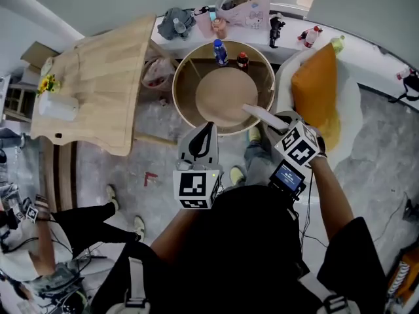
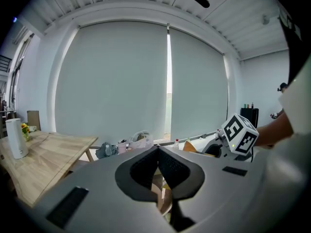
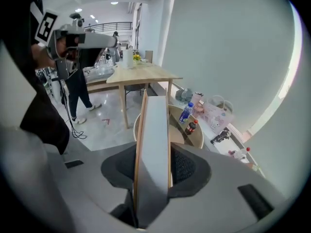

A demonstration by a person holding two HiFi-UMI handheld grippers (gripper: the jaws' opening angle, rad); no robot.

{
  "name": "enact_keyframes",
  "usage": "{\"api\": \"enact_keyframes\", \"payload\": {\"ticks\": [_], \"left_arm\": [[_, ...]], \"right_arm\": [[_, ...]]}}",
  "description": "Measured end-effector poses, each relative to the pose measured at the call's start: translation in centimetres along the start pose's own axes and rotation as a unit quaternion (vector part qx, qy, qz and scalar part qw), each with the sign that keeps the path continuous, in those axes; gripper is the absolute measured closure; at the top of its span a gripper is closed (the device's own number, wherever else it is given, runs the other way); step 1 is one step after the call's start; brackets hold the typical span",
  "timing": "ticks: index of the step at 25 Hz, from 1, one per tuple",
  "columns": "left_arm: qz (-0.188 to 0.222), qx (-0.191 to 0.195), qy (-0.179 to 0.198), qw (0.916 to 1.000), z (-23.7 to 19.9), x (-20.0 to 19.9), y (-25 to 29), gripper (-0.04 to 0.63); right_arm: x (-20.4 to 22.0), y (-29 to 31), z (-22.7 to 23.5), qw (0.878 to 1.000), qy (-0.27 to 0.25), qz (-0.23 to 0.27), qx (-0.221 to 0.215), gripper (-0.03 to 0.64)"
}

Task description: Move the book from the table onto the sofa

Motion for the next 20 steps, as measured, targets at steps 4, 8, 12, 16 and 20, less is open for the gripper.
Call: {"api": "enact_keyframes", "payload": {"ticks": [4, 8, 12, 16, 20], "left_arm": [[-0.006, 0.031, 0.009, 0.9995, 1.8, 0.9, -1.0, 0.586], [0.001, 0.062, 0.017, 0.9979, 3.2, 0.8, -1.0, 0.586], [0.003, 0.102, 0.025, 0.9945, 5.7, 0.5, 0.1, 0.586], [0.004, 0.149, 0.036, 0.9882, 8.3, -0.1, 1.8, 0.586], [0.003, 0.187, 0.04, 0.9815, 10.8, -0.6, 3.4, 0.586]], "right_arm": [[1.8, -3.5, -0.1, 0.998, 0.046, 0.013, 0.037, 0.468], [3.8, -6.3, 0.1, 0.993, 0.091, 0.016, 0.068, 0.468], [7.2, -9.4, 0.8, 0.984, 0.139, 0.008, 0.109, 0.468], [10.8, -12.7, 1.8, 0.97, 0.187, -0.004, 0.156, 0.468], [14.3, -15.4, 2.3, 0.952, 0.238, -0.012, 0.191, 0.468]]}}
Point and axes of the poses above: the fingertips, and each gripper's own axes: y forward along the fingers, z to its right, x out of its underside, the point moved 4 cm from there along -y, backward along the fingers, and after that the axes turned 1 degree about -y, right-handed, at the moved point
